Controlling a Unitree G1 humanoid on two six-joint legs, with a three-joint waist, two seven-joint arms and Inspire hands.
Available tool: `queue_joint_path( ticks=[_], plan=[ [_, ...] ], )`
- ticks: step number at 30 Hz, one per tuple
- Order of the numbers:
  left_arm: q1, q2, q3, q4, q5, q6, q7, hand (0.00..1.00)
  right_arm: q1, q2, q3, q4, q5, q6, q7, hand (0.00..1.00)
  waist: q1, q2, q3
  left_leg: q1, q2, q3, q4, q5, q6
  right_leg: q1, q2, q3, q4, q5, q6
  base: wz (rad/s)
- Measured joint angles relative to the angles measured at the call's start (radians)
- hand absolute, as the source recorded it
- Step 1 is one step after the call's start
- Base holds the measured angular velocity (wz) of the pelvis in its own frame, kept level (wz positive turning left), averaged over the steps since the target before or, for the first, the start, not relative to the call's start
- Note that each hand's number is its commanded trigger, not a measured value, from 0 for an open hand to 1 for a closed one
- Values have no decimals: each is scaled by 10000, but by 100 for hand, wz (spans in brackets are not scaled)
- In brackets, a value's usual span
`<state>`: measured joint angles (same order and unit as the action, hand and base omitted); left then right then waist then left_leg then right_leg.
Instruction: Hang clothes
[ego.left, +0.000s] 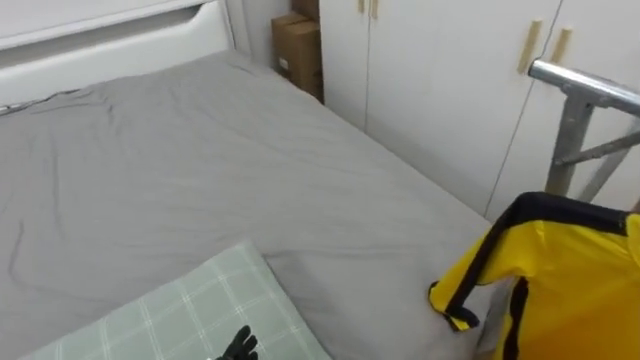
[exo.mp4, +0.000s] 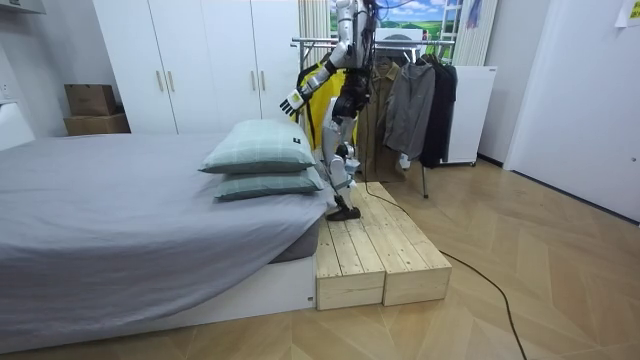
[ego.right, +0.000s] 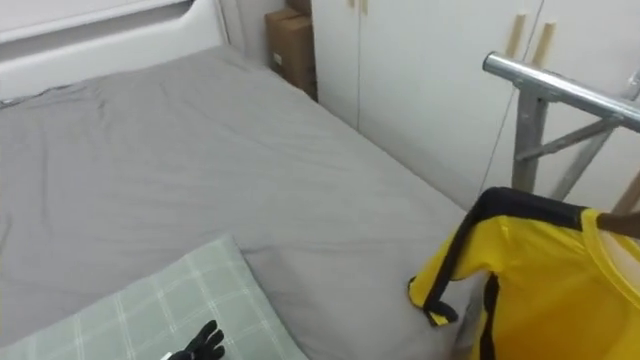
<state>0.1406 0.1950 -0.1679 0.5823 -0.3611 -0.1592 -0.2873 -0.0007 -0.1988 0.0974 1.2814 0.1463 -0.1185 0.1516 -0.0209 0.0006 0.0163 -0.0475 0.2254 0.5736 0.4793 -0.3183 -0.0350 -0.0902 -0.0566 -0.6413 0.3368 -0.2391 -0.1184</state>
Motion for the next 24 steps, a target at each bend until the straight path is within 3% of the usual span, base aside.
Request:
queue_joint_path(
  ticks=[2, 3, 5, 7, 8, 9, 11, 13, 15, 19, 24],
  plan=[
    [7, -6, -63, 0, 5, 0, -5, 0, 17, 3, -17, 3, -133, 0, -70, 0, -5, -44, -53, -79, 30, -50, -77, -150, 104, -11, -80, -86, 121, -3, 282, 21],
    [4, -12, -101, -19, 4, -3, -43, 0, 38, 1, -47, 0, -286, 23, -179, 0, -50, 10, -131, -107, 89, -91, -154, -151, 110, -26, -132, -96, 274, 36, 821, 34],
    [-66, -18, -71, -108, -12, -18, -131, 0, 34, -1, -140, -18, -329, 56, -321, 0, -331, -26, -162, -126, 39, -268, -127, -124, 153, -154, -353, 343, 869, 28, 927, 63],
    [-372, -50, -89, -108, -228, -161, -421, 0, 74, -11, -289, -19, -296, 99, -472, 0, -570, -144, -191, -130, -114, -377, -149, -121, 158, -123, -477, 861, 1080, -129, 1188, 80],
    [-406, -49, -89, -113, -226, -270, -478, 0, 76, -21, -317, -24, -296, 100, -500, 0, -569, -165, -178, -168, -176, -494, -186, -111, 177, -95, -481, 905, 1054, -134, 1202, 68],
    [-456, -53, -108, -114, -219, -417, -552, 0, 144, -24, -327, -31, -286, 107, -616, 0, -599, -128, -191, -284, -374, -965, -243, -56, 275, 51, -443, 972, 909, -139, 1221, 73],
    [-501, -50, -131, -113, -215, -441, -588, 0, 254, -5, -326, -51, -229, 120, -763, 0, -712, -106, -200, -346, -612, -1520, -298, 15, 408, 221, -407, 1467, 922, -143, 1240, 97],
    [-636, -42, -186, -40, -169, -468, -570, 0, 253, 43, -310, -63, -213, 199, -948, 0, -887, -173, -174, -465, -1019, -2327, -439, 193, 707, 474, -226, 2769, 812, -162, 1274, 119],
    [-666, -19, -325, 88, 22, -545, -472, 0, 226, 91, -309, -116, -213, 226, -1160, 0, -839, -188, -167, -592, -1265, -2800, -529, 342, 741, 619, -181, 3241, 600, -145, 1288, 94],
    [-657, 302, -883, 232, 296, -497, -49, 0, 1, 115, -276, -120, -298, 225, -1638, 0, -734, -227, -103, -869, -1706, -3690, -564, 478, 880, 1024, -76, 3518, -177, -120, 1290, 71],
    [-706, 415, -1013, 282, 284, -436, 202, 0, -1, 155, 16, -610, -863, 211, -1835, 0, -562, -269, -46, -994, -1876, -4099, -560, 502, 875, 1291, 72, 4158, -739, -16, 1328, 25]
  ],
)
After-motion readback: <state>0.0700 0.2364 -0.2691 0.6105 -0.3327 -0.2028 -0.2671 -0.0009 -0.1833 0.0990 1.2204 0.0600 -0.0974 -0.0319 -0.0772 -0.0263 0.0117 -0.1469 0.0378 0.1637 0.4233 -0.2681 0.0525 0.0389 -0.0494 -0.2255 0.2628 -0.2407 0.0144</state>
